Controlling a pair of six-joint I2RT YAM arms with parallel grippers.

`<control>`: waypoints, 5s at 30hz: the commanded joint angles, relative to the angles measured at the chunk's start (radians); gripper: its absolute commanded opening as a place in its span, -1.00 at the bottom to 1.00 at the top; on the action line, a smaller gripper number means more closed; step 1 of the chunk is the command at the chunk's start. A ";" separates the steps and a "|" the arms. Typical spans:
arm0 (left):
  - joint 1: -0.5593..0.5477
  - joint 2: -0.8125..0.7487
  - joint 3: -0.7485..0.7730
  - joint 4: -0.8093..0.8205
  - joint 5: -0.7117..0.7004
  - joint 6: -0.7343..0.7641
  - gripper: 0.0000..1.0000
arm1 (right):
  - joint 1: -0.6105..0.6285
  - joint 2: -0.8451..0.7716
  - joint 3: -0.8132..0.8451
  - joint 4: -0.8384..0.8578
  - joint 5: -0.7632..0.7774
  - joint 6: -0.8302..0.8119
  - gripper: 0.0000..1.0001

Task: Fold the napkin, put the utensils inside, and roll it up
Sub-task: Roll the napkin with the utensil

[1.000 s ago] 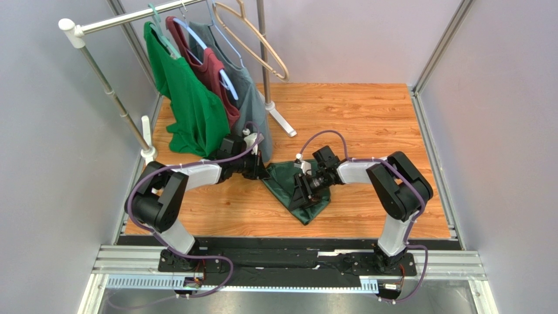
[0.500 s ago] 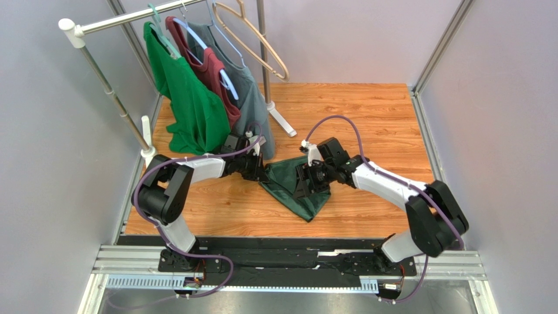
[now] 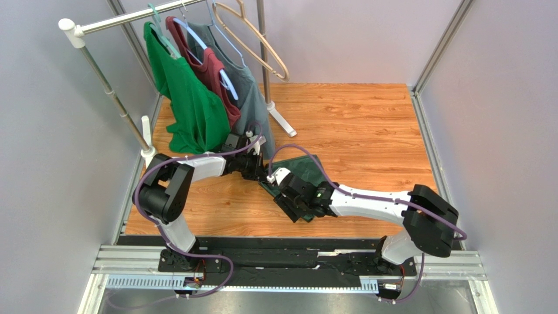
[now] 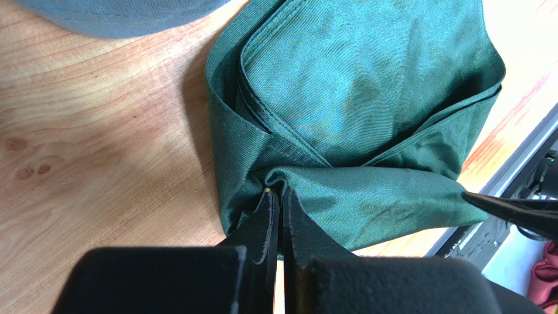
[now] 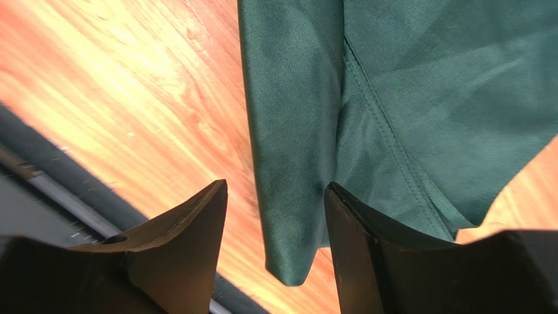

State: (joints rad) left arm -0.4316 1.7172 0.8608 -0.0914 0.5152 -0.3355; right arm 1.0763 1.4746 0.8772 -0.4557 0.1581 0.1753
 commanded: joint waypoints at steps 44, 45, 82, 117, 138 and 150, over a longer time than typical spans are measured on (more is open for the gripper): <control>0.001 -0.635 -0.368 0.153 -0.165 -0.097 0.28 | -0.210 0.168 -0.063 0.137 -0.638 0.001 -0.97; 0.001 -0.654 -0.385 0.157 -0.167 -0.086 0.28 | -0.225 0.174 -0.057 0.135 -0.678 0.000 -0.97; -0.015 -0.248 -0.395 0.723 -0.089 -0.042 0.29 | -0.501 0.421 0.060 0.121 -1.091 0.015 -1.00; -0.015 0.021 -0.003 0.058 -0.057 0.041 -1.00 | -0.507 0.208 0.200 -0.084 -0.793 0.004 0.34; -0.015 0.059 0.034 0.007 -0.037 0.029 -1.00 | 0.002 0.160 0.155 0.054 0.115 -0.048 0.08; -0.015 0.056 0.032 0.012 -0.032 0.018 -1.00 | 0.002 0.213 0.117 0.092 0.060 -0.045 -0.25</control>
State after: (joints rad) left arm -0.4446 1.7519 0.8803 -0.0235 0.4797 -0.3305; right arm 1.0729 1.6657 1.0042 -0.4141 0.2333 0.1299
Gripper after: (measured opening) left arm 0.018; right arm 0.387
